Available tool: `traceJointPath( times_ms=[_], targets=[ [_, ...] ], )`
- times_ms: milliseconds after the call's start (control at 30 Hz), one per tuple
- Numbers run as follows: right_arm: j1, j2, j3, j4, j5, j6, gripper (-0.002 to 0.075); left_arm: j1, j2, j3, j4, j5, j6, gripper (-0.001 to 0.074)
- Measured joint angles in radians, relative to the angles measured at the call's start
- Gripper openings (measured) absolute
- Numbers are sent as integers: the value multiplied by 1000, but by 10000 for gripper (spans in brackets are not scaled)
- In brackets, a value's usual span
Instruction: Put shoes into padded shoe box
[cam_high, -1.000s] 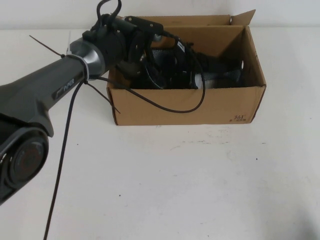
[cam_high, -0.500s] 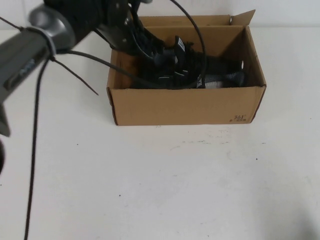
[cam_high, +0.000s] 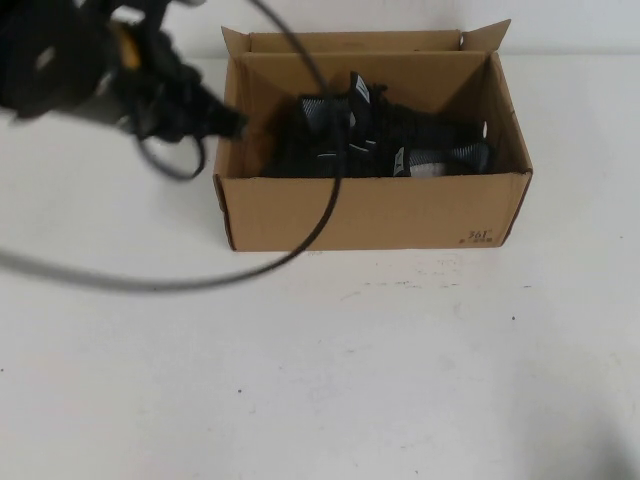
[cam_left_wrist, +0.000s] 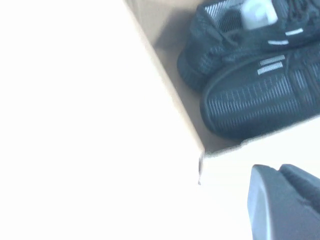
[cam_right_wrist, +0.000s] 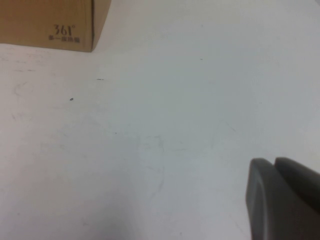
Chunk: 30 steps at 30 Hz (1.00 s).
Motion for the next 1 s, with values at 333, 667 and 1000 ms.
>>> traceJointPath(
  times_ms=[333,667,1000],
  targets=[
    [0,0,0,0,0,0,-8,0,-435,504,27,-271,-90,-1],
    [0,0,0,0,0,0,-8,0,-586,707,31,-249,-121,-1],
    [0,0,0,0,0,0,-8,2,-658,784,31,-425,-67,-3]
  ],
)
